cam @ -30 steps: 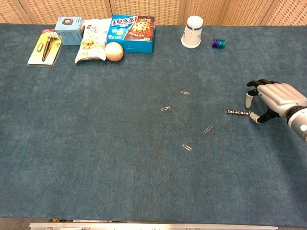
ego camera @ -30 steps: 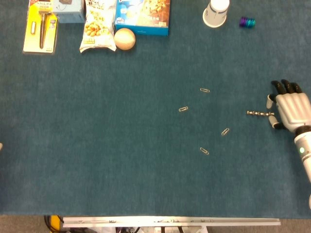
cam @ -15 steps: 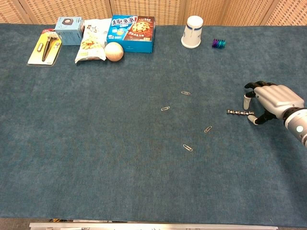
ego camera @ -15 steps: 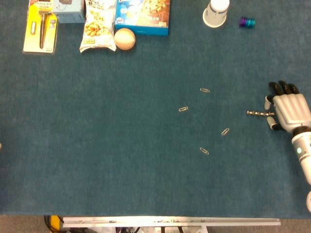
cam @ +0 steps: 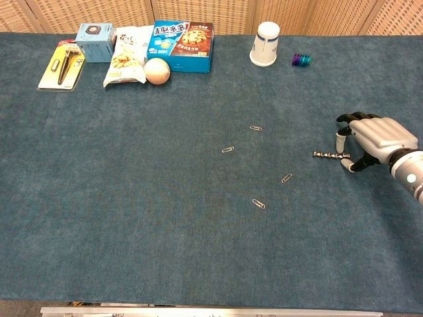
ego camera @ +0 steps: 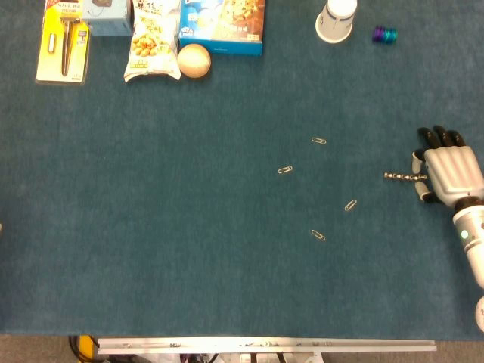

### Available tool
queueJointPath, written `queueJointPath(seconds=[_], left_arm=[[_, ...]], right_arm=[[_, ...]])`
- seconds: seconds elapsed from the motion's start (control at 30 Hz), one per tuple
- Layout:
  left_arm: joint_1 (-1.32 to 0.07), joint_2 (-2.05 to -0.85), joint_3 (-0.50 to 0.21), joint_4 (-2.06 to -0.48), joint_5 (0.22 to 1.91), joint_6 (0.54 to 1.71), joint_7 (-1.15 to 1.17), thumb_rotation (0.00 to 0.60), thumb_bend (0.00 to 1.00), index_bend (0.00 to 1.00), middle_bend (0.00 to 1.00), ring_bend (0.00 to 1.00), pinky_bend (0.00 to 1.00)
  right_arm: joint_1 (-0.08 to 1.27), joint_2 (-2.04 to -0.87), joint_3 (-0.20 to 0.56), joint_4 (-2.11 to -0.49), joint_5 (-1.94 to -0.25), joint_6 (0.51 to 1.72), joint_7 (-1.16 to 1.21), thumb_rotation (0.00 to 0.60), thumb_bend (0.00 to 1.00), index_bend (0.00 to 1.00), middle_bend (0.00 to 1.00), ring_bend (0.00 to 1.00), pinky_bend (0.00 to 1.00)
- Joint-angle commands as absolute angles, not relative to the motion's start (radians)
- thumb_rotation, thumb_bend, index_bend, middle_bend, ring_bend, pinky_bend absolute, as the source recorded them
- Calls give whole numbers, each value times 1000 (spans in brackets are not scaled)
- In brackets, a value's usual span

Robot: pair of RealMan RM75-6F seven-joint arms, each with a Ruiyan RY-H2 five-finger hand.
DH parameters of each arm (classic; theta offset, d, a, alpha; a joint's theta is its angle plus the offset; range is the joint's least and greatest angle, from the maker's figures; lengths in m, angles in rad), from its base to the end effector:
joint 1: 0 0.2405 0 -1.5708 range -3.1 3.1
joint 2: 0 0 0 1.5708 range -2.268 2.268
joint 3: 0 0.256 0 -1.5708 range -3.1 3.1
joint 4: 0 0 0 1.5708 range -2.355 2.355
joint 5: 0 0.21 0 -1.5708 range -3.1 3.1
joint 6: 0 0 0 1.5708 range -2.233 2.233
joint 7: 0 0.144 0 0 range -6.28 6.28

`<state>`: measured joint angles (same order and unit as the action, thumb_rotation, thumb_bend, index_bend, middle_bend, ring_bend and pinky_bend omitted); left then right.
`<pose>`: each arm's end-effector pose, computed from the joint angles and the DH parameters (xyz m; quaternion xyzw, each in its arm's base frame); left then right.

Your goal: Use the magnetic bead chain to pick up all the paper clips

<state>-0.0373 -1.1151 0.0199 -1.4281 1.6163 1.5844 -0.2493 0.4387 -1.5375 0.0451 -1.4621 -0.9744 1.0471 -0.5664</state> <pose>-0.3375 0.1524 0.1750 -0.6030 -0.3905 -0.4201 0.5544 -0.2814 -0.2595 -0.0153 0.7097 -0.4394 0.1889 0.5173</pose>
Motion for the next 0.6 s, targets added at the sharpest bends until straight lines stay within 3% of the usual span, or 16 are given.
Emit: queueJointPath(seconds=[0.03,0.6], left_arm=[[-37,-1115,20,-1428,1617,1584,-249,600,0,512,440,328,441],[-37,-1115,20,-1429,1616,1582,-247,600,0,512,440,328,441]], right_arm=[[439,-1539,45,-1460,-973,1046,-567,600,309,506,109,0,100],[442,-1545,45,-1454,-970,1050,-565,600,362,548,110,0,100]])
